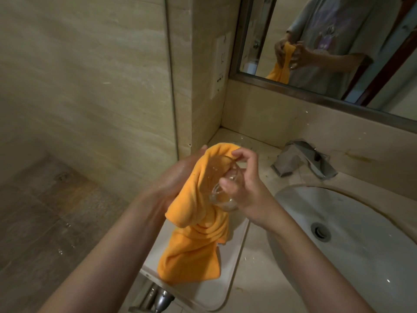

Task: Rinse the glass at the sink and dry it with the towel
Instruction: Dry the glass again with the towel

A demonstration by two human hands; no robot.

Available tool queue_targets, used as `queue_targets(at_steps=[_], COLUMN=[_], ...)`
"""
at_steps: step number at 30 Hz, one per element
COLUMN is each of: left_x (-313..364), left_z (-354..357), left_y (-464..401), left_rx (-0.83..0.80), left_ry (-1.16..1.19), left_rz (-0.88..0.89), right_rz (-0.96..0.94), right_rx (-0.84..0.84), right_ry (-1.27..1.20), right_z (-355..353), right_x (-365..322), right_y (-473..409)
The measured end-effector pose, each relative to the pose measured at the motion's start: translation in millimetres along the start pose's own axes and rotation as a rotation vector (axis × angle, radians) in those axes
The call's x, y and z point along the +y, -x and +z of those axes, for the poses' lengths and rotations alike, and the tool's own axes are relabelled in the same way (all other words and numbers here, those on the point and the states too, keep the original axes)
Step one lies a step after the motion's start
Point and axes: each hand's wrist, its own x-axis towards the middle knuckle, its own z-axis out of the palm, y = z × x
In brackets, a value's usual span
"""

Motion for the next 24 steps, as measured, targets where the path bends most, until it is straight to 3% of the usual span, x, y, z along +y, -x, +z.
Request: queue_targets(at_steps=[5,9,13,16,20,24], left_x=[-5,-1,10,3,-8,-20], left_z=[5,11,23,32,50,65], left_y=[2,9,20,25,35,40], left_rx=[0.002,-0.051,-0.032,0.117,0.233,0.347], left_ry=[0.037,0.032,-0.116,-0.157,-0.148,0.113], left_rz=[-0.013,0.012,0.262,0.409,0.461,0.319], right_rz=[0.056,0.367,0.541,0.538,0.449,0.302], right_rx=[0.185,0.206,0.208,0.321,0.527,0.605], right_ry=[-0.129,-0.411,-0.793,-0.974,-1.046,-0.972], right_z=[8,10,11,17,17,20], right_x=[5,7,6,5,-5,-13], right_y=[-2,-1,1,-3,-12,-17])
